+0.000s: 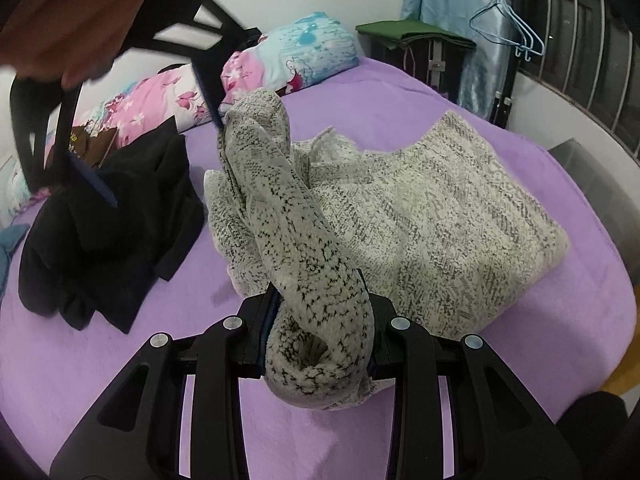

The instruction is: Fold large clothes

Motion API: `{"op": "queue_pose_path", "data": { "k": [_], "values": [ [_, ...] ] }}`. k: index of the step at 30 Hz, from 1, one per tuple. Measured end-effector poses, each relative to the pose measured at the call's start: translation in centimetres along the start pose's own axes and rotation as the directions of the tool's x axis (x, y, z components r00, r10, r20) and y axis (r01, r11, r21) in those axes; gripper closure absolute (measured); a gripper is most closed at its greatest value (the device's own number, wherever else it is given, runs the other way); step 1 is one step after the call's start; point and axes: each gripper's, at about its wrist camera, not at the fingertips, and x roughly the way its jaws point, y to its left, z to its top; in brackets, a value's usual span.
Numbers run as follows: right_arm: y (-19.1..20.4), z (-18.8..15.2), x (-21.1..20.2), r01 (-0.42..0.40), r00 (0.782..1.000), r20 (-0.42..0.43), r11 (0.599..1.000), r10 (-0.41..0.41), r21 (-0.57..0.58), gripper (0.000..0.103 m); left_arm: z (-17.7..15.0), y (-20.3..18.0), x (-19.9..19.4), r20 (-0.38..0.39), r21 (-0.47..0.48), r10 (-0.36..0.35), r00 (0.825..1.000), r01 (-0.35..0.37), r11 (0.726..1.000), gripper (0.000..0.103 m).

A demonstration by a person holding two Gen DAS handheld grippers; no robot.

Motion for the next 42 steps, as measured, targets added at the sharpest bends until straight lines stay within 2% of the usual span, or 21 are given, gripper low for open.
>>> {"op": "queue_pose_path", "data": {
  "k": [5,7,11,14,17,19,20,21,23,26,32,37,38,39,42],
  "values": [
    [1.5,1.4,0.9,-0.005,1.0,0.001,0.999,0.005,-0.045,0.007,0.0,0.3,0.0,-0.002,-0.008,-0.012,1.0,0.012,1.0,0.072],
    [2.2,2.3,1.7,0.025,1.0,-0.006,0.997,-0.025,-0.069,0.007,-0.1,0.3,-0.1,-0.003,-0.006,-0.014,1.0,0.014,1.0,0.072],
    [2.3,4.6,5.9,0.111,0.988,-0.1,0.992,-0.116,-0.055,0.008,-0.2,0.6,-0.2,-0.004,-0.015,-0.019,1.0,0.019,1.0,0.072],
    [2.5,4.8,8.2,0.125,0.979,-0.147,0.987,-0.138,-0.097,0.011,-0.2,0.7,-0.2,-0.004,-0.016,-0.023,1.0,0.023,1.0,0.072],
    [1.6,4.9,10.6,0.134,0.965,-0.216,0.987,-0.149,-0.085,0.032,-0.2,0.6,-0.1,-0.003,-0.009,-0.024,1.0,0.024,1.0,0.072],
    [1.4,4.8,11.4,0.153,0.959,-0.226,0.983,-0.172,-0.101,0.037,-0.2,0.6,-0.1,-0.003,-0.009,-0.025,1.0,0.025,1.0,0.072],
    [1.2,4.6,11.7,0.145,0.958,-0.235,0.984,-0.166,-0.106,0.054,-0.2,0.7,-0.1,-0.003,-0.007,-0.029,1.0,0.029,1.0,0.072],
    [0.9,4.5,12.0,0.121,0.957,-0.252,0.988,-0.14,-0.091,0.075,-0.2,0.8,0.0,-0.004,-0.007,-0.029,1.0,0.029,1.0,0.072],
    [0.4,4.4,11.7,0.117,0.962,-0.237,0.989,-0.135,-0.09,0.08,-0.1,1.0,0.0,-0.006,-0.017,-0.033,0.999,0.033,0.999,0.071],
    [-0.2,4.0,10.9,0.101,0.969,-0.218,0.991,-0.118,-0.086,0.083,0.0,1.1,-0.3,-0.003,-0.017,-0.033,0.999,0.033,0.999,0.071],
    [-2.0,1.9,7.6,0.022,0.987,-0.158,0.997,-0.032,-0.068,0.085,0.0,1.6,-2.3,0.02,-0.036,-0.046,0.999,0.046,0.998,0.065],
    [-4.1,0.2,5.6,-0.034,0.992,-0.122,0.999,0.031,-0.025,0.085,-0.4,1.1,-4.7,0.056,0.026,-0.075,0.996,0.074,0.997,0.063],
    [-4.8,-0.1,5.4,-0.044,0.993,-0.112,0.999,0.042,-0.021,0.085,-0.5,1.1,-5.1,0.054,0.043,-0.079,0.995,0.076,0.996,0.058],
    [-5.4,-0.4,5.2,-0.056,0.993,-0.101,0.998,0.054,-0.017,0.085,-0.7,1.1,-5.7,0.048,0.057,-0.091,0.995,0.089,0.994,0.053],
    [-6.2,-1.0,4.6,-0.066,0.995,-0.072,0.998,0.064,-0.014,0.085,-0.7,1.7,-8.0,0.057,0.053,-0.145,0.988,0.142,0.988,0.052]
  ]
}}
